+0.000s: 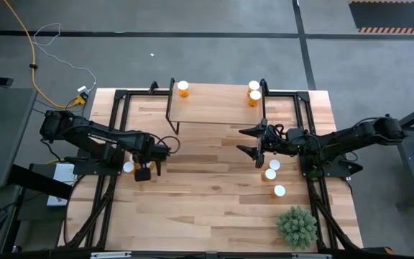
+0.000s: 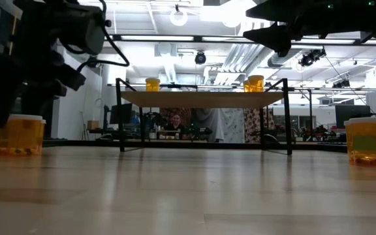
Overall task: Pick and place medicine bottles onto shelf by color
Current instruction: Put the yellow pill bottle on the shelf
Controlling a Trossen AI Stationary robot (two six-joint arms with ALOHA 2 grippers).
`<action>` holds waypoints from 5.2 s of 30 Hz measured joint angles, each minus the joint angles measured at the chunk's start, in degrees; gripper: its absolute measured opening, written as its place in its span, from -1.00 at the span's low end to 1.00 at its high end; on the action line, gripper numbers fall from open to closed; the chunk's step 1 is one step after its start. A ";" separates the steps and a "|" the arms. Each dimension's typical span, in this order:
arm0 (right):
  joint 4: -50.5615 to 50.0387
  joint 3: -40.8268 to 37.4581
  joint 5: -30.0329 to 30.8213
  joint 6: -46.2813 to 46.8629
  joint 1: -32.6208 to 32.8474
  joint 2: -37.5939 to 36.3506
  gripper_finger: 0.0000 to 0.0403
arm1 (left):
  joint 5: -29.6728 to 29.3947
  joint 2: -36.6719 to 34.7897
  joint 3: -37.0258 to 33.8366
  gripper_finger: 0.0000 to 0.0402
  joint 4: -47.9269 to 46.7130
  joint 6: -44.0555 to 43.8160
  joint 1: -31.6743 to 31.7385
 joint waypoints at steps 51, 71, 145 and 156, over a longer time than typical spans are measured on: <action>0.08 0.00 0.02 0.07 0.02 0.00 0.45 | -0.80 -0.02 23.21 -0.05 -7.32 4.61 -0.07; 0.33 0.00 0.04 1.01 0.02 0.00 0.45 | -12.79 24.12 66.28 0.02 -15.97 23.71 19.42; 0.04 0.02 0.04 1.03 0.02 0.00 0.45 | -5.54 33.22 75.91 0.47 -20.31 17.99 36.24; 0.04 0.02 0.04 1.01 0.02 0.00 0.45 | -5.90 31.98 85.96 0.46 -19.51 15.77 35.60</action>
